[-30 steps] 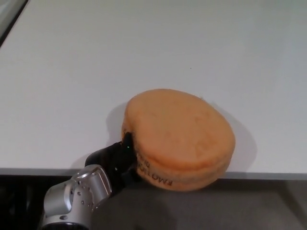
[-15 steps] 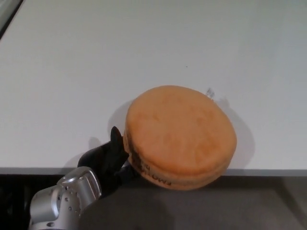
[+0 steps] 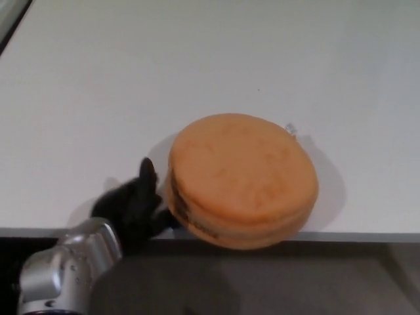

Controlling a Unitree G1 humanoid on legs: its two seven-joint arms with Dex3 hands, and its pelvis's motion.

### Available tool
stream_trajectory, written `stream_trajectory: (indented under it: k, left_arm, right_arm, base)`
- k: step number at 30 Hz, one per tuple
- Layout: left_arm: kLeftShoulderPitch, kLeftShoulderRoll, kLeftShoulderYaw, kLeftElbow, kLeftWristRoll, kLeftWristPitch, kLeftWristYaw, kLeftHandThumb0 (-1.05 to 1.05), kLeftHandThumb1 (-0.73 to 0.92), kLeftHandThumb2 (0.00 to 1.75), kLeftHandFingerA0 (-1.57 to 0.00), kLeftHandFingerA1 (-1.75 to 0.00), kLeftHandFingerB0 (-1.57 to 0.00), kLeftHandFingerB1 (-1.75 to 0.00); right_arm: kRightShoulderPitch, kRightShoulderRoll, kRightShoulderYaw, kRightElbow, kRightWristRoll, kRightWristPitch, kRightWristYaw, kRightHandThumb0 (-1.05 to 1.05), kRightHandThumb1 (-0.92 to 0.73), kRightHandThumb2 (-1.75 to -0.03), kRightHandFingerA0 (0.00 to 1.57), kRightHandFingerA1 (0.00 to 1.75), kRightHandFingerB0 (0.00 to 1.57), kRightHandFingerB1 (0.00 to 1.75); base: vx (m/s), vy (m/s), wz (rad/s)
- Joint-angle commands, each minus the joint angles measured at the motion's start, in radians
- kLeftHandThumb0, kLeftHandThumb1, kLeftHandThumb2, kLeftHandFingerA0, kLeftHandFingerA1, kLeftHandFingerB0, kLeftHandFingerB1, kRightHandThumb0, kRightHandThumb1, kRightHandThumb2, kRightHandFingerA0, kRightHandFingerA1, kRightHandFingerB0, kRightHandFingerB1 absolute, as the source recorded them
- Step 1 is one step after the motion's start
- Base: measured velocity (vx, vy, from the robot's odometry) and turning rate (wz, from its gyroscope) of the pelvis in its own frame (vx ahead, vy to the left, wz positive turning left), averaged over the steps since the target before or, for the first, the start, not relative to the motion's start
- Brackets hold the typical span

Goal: A soft plate is kept in the center of the table close to the robot and the robot uses its left hand to pick up the plate, turns it upside down and places it back on the table

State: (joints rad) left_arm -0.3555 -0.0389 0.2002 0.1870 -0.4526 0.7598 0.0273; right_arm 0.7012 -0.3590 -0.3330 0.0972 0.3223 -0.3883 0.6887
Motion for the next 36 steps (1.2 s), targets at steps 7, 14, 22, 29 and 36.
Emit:
stream_trajectory:
  k: [7, 14, 22, 29, 36]
  left_arm:
    - [0.048, 0.07, 0.024, -0.081, 0.012, 0.039, -0.014, -1.05, 0.73, 1.17, 0.0, -0.12, 0.0, -0.04]
    - [0.06, 0.11, 0.017, -0.112, -0.003, 0.05, -0.052, -1.05, 0.72, 1.16, 0.0, -0.12, 0.0, -0.02]
    - [0.067, 0.158, -0.038, -0.167, 0.029, 0.064, -0.08, -1.05, 0.73, 1.17, 0.0, -0.12, 0.0, 0.0]
    - [0.062, 0.394, -0.41, -0.243, 0.356, -0.008, -0.029, -0.96, 0.66, 1.13, 0.0, -0.21, -0.13, -0.16]
    - [0.138, 0.431, -0.476, -0.317, 0.464, -0.142, 0.052, -0.99, 0.68, 1.15, -0.07, -0.22, -0.13, -0.09]
  right_arm:
    - [0.015, -0.01, -0.015, -0.025, 0.012, 0.036, -0.001, -0.83, -0.86, -0.67, 0.37, 0.44, 0.16, 0.26]
    - [0.007, -0.008, -0.015, -0.02, 0.011, 0.033, 0.004, -0.86, -0.86, -0.67, 0.37, 0.45, 0.16, 0.26]
    - [0.011, -0.01, -0.015, -0.039, 0.02, 0.052, 0.008, -0.85, -0.86, -0.67, 0.36, 0.44, 0.16, 0.25]
    - [-0.011, -0.01, -0.019, 0.004, 0.018, 0.033, 0.016, -0.84, -0.85, -0.66, 0.38, 0.43, 0.17, 0.26]
    - [-0.017, -0.017, -0.02, -0.004, 0.015, 0.034, 0.017, -0.85, -0.86, -0.67, 0.38, 0.42, 0.16, 0.26]
  base:
    - [0.0, 0.0, 0.0]
    - [0.0, 0.0, 0.0]
    - [0.0, 0.0, 0.0]
    - [0.0, 0.0, 0.0]
    - [0.0, 0.0, 0.0]
